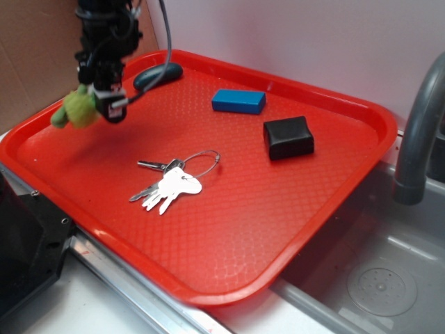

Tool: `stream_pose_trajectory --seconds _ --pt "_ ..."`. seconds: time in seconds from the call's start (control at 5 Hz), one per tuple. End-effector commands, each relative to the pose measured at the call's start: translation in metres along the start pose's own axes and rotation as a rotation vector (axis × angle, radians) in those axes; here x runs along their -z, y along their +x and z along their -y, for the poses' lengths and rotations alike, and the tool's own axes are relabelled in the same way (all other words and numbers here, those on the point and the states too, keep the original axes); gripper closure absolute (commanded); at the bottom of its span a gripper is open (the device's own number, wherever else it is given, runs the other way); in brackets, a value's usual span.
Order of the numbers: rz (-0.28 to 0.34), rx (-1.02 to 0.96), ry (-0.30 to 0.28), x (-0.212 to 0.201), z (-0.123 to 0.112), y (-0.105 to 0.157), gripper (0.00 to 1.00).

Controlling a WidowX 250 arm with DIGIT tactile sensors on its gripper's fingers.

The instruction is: Grab the green animal.

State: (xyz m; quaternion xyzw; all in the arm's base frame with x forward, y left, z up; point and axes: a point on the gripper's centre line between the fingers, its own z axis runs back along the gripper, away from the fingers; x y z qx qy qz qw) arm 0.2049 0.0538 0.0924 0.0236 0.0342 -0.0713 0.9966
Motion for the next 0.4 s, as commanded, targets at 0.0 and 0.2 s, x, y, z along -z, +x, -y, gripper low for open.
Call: stream_pose_trajectory --seconds 0.0,0.2 --pt "0.217 -0.173 0.022 -0.11 0.046 -0.026 1.0" --pt "0.217 -0.188 0.04 -0.16 0.042 -0.023 1.0"
